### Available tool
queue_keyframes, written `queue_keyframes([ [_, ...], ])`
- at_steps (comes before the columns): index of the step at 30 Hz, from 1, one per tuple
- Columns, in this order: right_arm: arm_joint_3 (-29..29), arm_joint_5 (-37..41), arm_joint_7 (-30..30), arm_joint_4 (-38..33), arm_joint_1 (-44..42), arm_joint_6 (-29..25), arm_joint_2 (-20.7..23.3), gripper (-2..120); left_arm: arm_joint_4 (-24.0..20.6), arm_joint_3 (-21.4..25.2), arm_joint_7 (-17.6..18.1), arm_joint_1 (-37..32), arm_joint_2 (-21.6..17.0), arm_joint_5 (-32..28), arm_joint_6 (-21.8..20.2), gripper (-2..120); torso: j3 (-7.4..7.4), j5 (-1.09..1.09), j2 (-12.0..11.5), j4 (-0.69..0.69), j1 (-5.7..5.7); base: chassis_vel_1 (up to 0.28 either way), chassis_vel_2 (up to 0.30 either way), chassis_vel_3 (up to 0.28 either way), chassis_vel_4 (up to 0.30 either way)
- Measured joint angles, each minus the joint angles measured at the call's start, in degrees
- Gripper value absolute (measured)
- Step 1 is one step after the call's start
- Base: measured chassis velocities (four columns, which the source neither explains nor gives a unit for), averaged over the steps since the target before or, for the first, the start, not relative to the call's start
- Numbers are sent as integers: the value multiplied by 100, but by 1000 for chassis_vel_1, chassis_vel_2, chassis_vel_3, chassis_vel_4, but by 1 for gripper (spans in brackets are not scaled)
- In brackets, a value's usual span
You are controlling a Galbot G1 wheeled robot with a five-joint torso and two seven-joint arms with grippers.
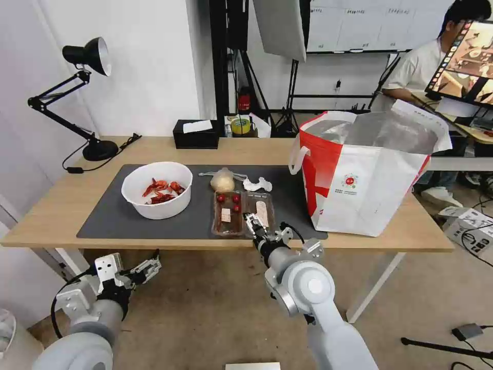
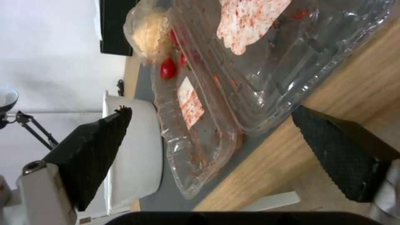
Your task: Pick up the trash from the table and place it into the takeout bag.
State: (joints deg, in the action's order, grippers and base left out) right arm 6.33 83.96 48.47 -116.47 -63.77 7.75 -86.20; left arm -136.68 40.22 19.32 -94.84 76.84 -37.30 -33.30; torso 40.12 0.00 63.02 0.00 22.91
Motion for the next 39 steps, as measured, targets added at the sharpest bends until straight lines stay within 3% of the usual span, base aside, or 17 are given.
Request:
queue_keyframes([
  [39,-130,-786,-655,93,35,0,40,100,21,-27,-4,-12,18,24,2,100,-1,-1,1,0,1,0,0,0,0],
])
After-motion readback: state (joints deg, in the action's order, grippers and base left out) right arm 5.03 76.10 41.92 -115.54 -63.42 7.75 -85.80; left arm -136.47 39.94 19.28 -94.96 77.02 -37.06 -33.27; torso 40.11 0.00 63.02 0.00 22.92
